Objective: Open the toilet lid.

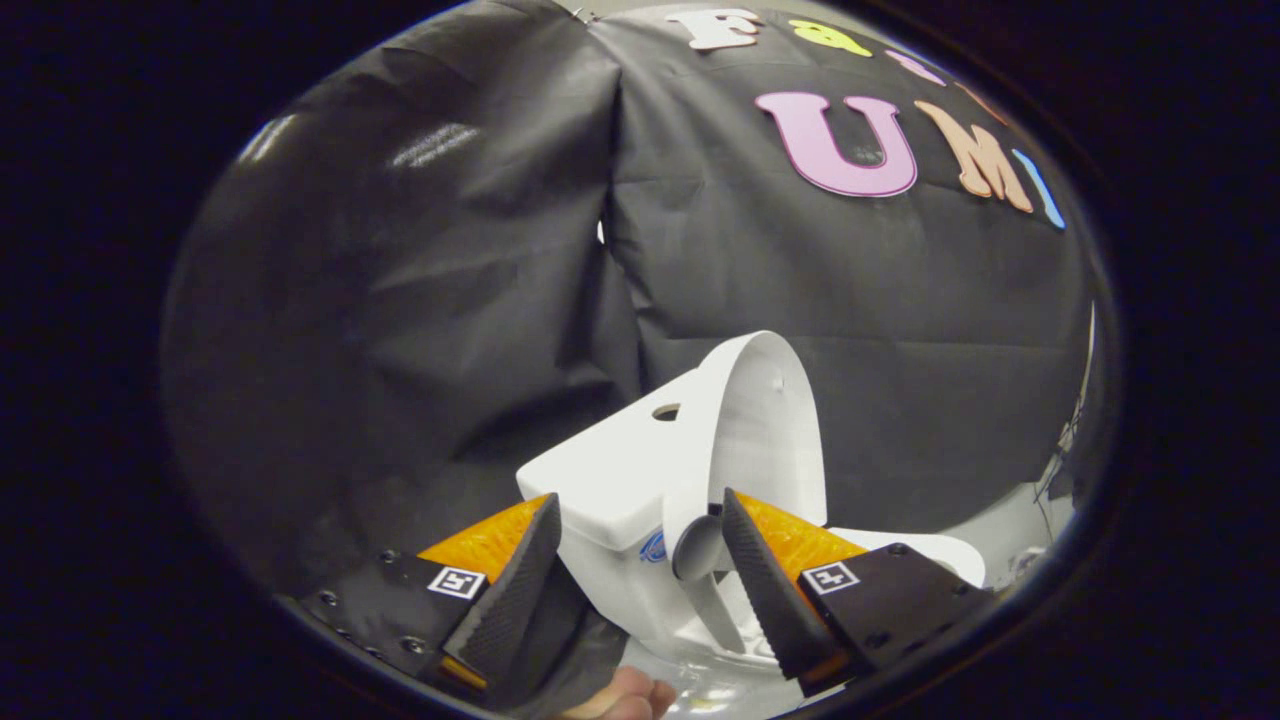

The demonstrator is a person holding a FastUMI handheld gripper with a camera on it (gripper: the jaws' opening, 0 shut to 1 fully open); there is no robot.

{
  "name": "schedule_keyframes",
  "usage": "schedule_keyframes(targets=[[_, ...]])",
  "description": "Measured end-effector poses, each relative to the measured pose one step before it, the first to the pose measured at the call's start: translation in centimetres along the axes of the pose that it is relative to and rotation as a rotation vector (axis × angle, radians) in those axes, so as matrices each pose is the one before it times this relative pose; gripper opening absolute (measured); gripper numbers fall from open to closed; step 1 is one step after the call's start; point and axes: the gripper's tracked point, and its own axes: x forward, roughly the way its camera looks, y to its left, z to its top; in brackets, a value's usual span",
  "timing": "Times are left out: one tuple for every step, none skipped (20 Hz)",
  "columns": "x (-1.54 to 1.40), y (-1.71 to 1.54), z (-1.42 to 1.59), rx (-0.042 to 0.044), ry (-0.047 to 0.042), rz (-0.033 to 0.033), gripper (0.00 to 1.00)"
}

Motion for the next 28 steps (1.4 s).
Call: schedule_keyframes(targets=[[-0.504, -0.276, 0.282, 0.00771, -0.00832, -0.00156, 0.99], [-0.263, -0.241, 0.133, 0.00822, -0.01028, -0.00244, 0.99], [-0.444, -0.239, 0.183, 0.00619, -0.00914, 0.0003, 0.99], [-0.4, -0.066, 0.249, 0.00385, -0.01082, 0.00672, 0.99], [-0.355, -0.157, 0.056, -0.00328, -0.00743, 0.00353, 0.99], [-0.419, -0.247, 0.188, -0.01094, -0.00387, -0.00158, 0.99], [-0.537, -0.264, 0.072, -0.01425, -0.00337, -0.00164, 0.99], [-0.509, -0.346, 0.156, -0.01271, -0.00529, -0.0027, 0.99], [-0.536, -0.444, 0.311, -0.00615, -0.00616, -0.00548, 0.99], [-0.204, -0.353, 0.263, -0.00059, -0.00678, -0.00463, 0.99], [-0.439, -0.398, 0.276, -0.0021, -0.00426, -0.00275, 0.99], [-0.545, -0.638, -0.161, -0.00372, -0.0047, -0.00831, 0.99], [-0.389, -0.658, 0.136, -0.00416, -0.00492, -0.01056, 0.99], [-0.587, -0.605, 0.121, 0.00182, -0.00505, -0.00508, 0.99], [-0.244, -0.498, 0.084, 0.0037, -0.00591, 0.00126, 0.99], [-0.424, -0.344, 0.222, 0.00718, -0.00995, 0.00511, 0.99], [-0.389, -0.31, 0.361, 0.01085, -0.01718, 0.00839, 0.99], [-0.453, -0.582, 0.466, 0.00679, -0.01988, -0.00077, 0.99], [-0.509, -0.938, 0.43, 0.00592, -0.02082, -0.00789, 0.99], [-0.601, -1.109, 0.412, 0.00168, -0.01398, -0.01916, 0.99], [-0.506, -1.272, 0.111, 0.00117, -0.00958, -0.0226, 0.99], [-0.503, -1.155, 0.151, 0.00709, -0.00829, -0.01805, 0.99], [-0.375, -1.034, 0.086, 0.0114, -0.00697, -0.01471, 0.99], [-0.486, -1.017, 0.118, 0.01069, -0.00707, -0.01393, 0.99], [-0.392, -0.906, -0.09, 0.00831, -0.00528, -0.0108, 0.99], [-0.461, -0.866, -0.141, 0.00268, 0.00015, -0.01168, 0.99], [-0.434, -1.251, -0.286, -0.00596, 0.00205, -0.02514, 0.99], [-0.403, -1.222, -0.057, -0.00668, -0.00602, -0.02204, 0.99]])
